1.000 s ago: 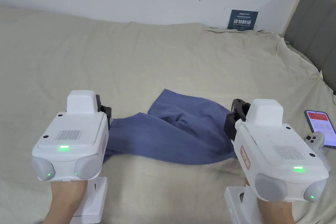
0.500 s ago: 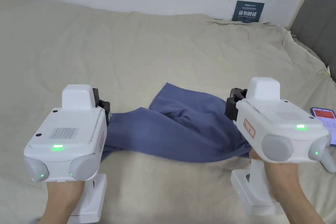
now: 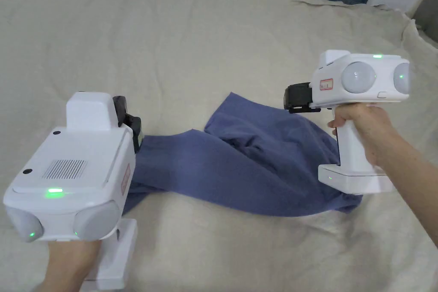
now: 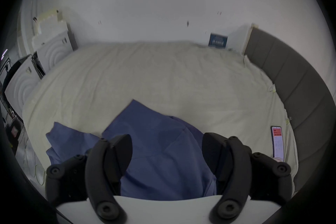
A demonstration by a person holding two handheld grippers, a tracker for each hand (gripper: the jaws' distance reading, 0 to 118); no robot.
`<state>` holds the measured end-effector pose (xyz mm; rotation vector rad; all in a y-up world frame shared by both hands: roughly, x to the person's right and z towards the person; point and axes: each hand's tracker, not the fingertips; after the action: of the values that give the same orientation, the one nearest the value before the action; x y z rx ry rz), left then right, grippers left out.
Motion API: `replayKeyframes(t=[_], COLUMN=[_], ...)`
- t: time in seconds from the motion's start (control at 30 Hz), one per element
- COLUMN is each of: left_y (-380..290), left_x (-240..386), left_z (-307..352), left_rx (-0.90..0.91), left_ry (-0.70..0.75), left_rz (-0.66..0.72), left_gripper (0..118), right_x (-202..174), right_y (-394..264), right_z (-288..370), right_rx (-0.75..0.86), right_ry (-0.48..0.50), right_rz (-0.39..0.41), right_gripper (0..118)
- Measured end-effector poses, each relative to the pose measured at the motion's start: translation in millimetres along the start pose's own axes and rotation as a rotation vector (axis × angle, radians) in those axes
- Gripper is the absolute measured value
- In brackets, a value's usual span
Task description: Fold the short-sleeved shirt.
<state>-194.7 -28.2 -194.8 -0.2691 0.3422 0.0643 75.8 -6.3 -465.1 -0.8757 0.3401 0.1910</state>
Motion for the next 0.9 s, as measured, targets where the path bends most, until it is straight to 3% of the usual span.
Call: replayKeyframes(t=[0.23,0.47,0.73,0.83,0.9], left_y=[1.9,-6.8,-12.5,-14.2,-14.7], left_x=[-2.3,-6.3,-13.5,-14.7,-14.9], left_z=[-19.8,-43.9,-60.0,-62.6,-63.8], left_rx=[-0.009,-0.047,-0.079,-0.087,-0.092], left_ry=[0.02,0.052,0.066,0.069,0.068], left_rz=[0.004,0.029,0.072,0.068,0.067], left_gripper=[0,0,0,0,0], right_x=[5.0,4.1,3.6,5.6,4.8], right_y=[33.7,48.0,42.9,42.6,44.6], right_z=[-85.7,-147.0,-182.4,-181.1,-177.9], right_rx=[-0.188,-0.269,-0.326,-0.325,-0.324], right_ry=[-0.031,-0.01,-0.013,0.024,0.025], right_rz=[0.037,-0.005,0.014,-0.001,0.019], right_gripper=[83,83,82,63,32])
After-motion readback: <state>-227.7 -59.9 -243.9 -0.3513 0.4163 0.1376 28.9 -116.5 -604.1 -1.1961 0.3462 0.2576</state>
